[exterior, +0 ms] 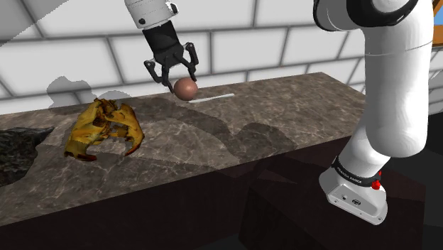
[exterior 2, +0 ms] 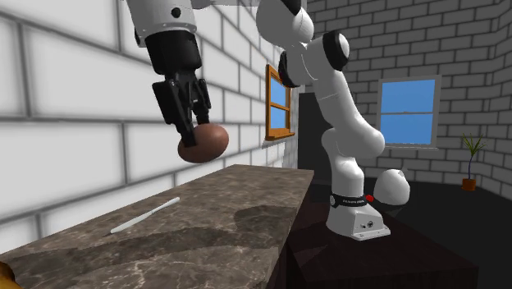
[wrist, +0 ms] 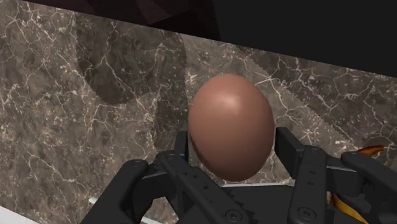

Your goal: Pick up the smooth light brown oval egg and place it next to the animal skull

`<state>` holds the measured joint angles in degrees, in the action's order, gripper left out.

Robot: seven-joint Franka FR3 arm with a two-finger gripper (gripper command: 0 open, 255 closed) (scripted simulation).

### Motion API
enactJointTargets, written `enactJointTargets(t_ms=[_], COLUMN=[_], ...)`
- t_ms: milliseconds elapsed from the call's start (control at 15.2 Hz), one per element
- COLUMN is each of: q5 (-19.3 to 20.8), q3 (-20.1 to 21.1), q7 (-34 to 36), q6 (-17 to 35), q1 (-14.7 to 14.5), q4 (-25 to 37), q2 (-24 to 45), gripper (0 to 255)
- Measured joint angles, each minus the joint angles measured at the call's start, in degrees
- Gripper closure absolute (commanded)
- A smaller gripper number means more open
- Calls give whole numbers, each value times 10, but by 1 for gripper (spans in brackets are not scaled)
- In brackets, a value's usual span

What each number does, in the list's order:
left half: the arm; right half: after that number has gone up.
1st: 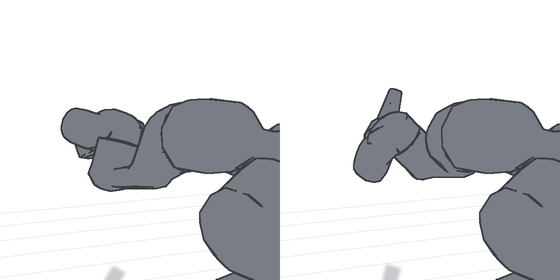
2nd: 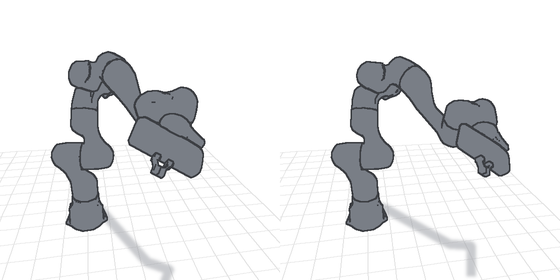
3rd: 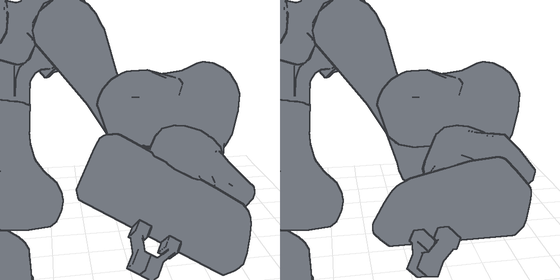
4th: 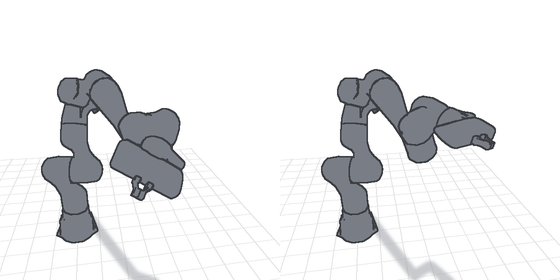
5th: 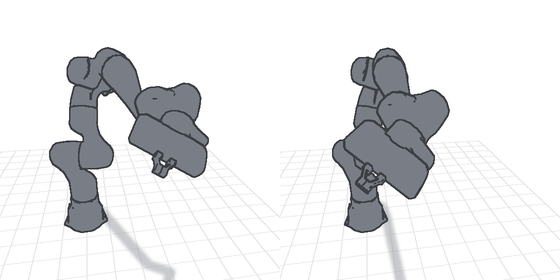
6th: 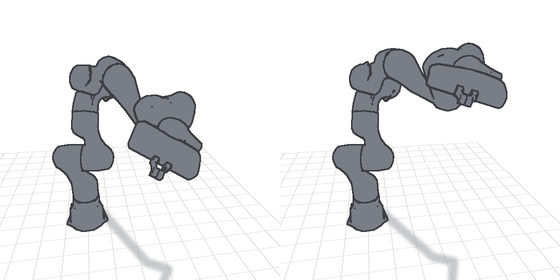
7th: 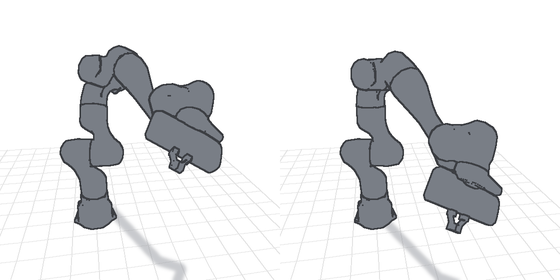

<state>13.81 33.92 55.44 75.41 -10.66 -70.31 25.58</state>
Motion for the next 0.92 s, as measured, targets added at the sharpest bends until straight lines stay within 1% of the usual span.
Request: enactJointTargets(t_ms=[66, 132, 198, 264, 330, 924], q5=[14, 35, 43, 47, 49, 38], q3=[-3, -9, -12, -14, -15, -10], q7=[7, 15, 19, 22, 23, 33], q6=[-19, -56, -66, -67, -64, 23], q1=[-22, -61, -77, -85, -88, -56], q4=[52, 141, 172, 184, 186, 70], q2=[35, 86, 109, 122, 127, 103], gripper=[255, 255, 255, 255, 255, 255])
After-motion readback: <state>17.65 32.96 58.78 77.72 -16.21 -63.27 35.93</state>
